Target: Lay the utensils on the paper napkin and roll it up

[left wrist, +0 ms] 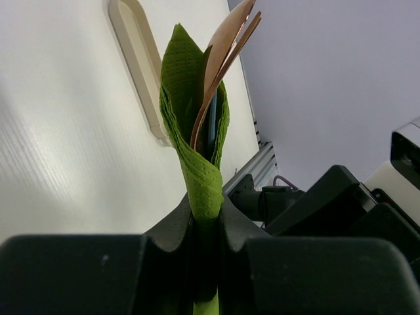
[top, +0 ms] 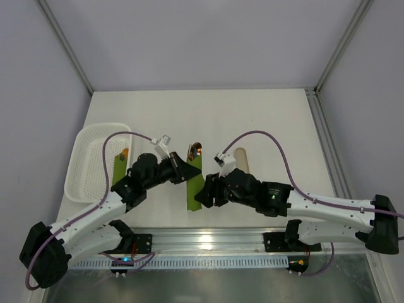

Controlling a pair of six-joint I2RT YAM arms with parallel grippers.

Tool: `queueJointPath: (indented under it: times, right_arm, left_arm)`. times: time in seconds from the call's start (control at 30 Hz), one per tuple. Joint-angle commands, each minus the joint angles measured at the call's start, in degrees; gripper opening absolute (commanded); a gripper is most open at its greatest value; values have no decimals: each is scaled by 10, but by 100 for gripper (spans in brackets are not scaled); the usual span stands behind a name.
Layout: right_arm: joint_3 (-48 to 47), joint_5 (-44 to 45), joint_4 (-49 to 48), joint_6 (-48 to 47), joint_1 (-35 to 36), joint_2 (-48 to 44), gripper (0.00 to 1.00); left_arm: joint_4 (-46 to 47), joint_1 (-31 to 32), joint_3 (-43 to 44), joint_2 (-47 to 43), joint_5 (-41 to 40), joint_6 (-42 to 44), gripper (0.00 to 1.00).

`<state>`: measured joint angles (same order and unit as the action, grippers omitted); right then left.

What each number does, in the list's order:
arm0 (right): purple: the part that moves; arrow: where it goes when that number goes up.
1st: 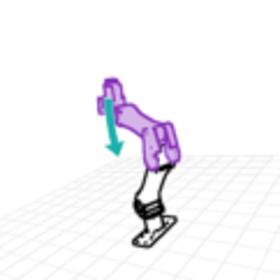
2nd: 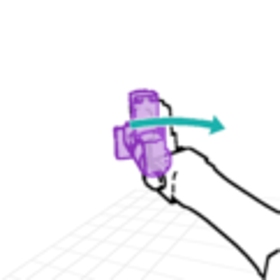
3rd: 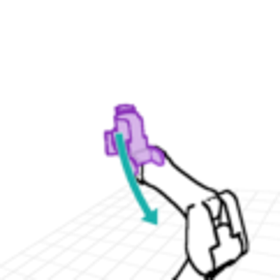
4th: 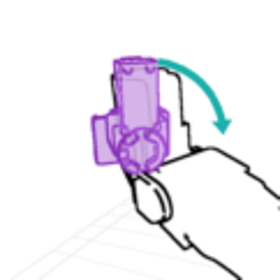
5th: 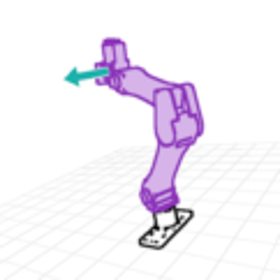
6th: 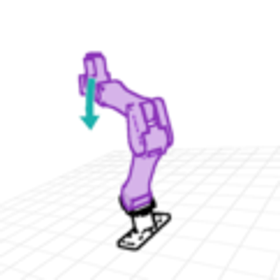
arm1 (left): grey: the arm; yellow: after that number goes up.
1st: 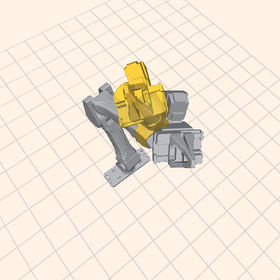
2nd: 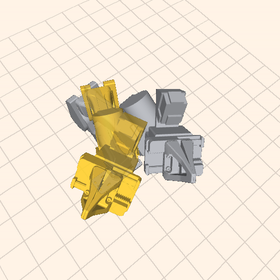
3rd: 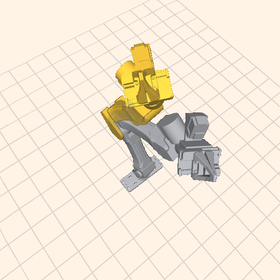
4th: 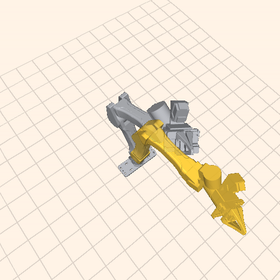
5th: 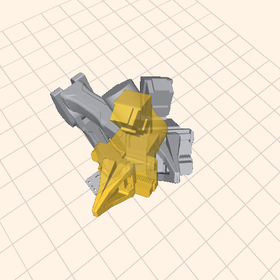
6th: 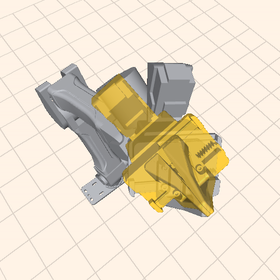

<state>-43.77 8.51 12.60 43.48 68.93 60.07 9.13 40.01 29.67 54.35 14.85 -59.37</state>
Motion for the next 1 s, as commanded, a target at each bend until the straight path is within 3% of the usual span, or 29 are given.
queueJointPath:
  times: [0.0,0.2,0.97]
  right_arm:
    - [-57,20,26,-14,22,-1,56]
    - [-76,51,31,-25,30,17,57]
    - [-75,45,-27,0,20,71,58]
  left_arm:
    - [-28,2,35,-18,-17,21,0]
    - [-76,2,51,-34,-37,43,0]
    - [-64,2,55,-35,-25,43,0]
